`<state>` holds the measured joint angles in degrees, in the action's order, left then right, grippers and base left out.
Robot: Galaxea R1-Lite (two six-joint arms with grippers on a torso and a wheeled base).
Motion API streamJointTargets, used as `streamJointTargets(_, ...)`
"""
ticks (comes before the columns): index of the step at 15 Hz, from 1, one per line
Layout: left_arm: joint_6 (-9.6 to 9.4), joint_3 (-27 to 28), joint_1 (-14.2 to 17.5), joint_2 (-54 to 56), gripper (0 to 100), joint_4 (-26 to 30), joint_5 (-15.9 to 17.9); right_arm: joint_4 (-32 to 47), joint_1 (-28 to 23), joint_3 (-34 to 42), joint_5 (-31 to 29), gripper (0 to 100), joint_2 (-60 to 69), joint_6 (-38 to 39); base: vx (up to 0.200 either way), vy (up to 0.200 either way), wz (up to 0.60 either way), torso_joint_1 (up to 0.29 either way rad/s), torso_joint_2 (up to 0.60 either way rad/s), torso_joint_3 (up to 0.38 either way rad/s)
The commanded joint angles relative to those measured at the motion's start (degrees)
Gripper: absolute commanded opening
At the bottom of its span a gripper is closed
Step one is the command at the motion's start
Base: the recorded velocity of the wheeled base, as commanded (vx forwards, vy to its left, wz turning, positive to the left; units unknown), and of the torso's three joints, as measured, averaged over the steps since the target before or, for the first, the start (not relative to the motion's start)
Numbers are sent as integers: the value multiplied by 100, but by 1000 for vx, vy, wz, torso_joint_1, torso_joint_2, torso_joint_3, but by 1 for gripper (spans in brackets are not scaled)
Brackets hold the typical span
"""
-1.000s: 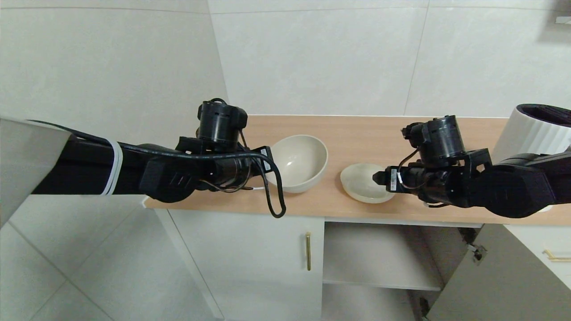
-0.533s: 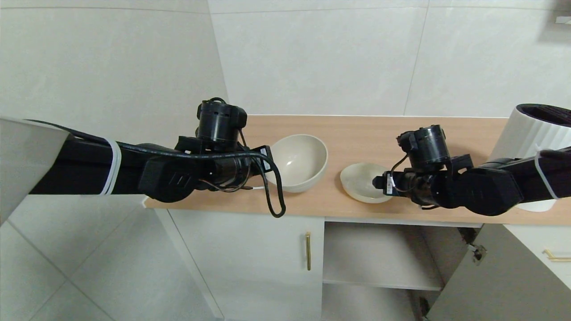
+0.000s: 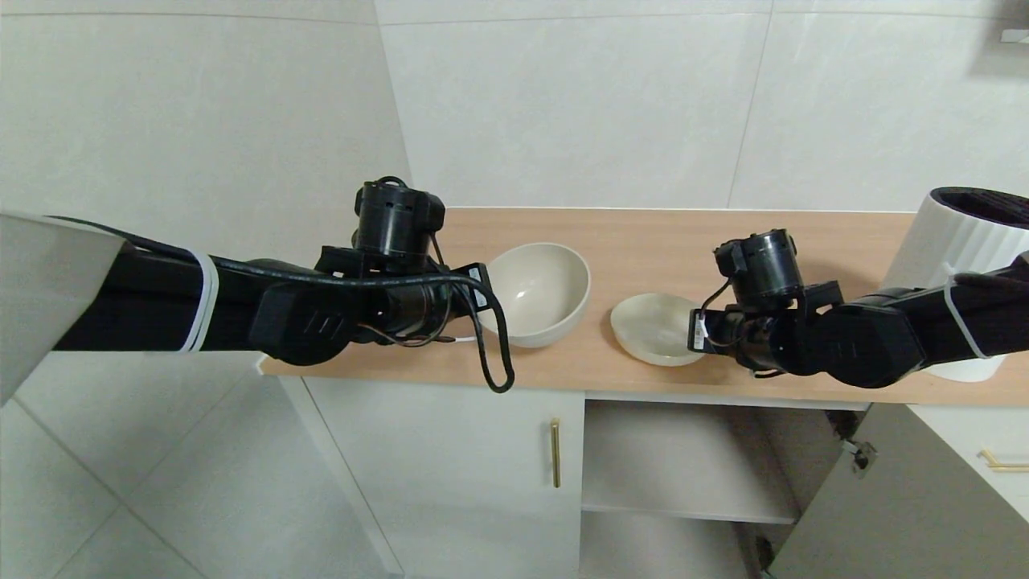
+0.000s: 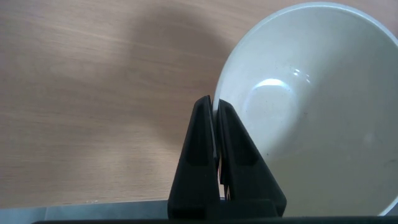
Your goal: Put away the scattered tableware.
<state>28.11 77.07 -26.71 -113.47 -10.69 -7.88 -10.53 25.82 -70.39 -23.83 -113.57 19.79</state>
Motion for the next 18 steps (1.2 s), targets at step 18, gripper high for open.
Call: streamJointTargets(18, -60, -3049, 17, 2918, 0, -3, 1209, 1203, 11, 1423, 1847, 0, 2840, 34, 0, 0, 0, 0, 0, 0)
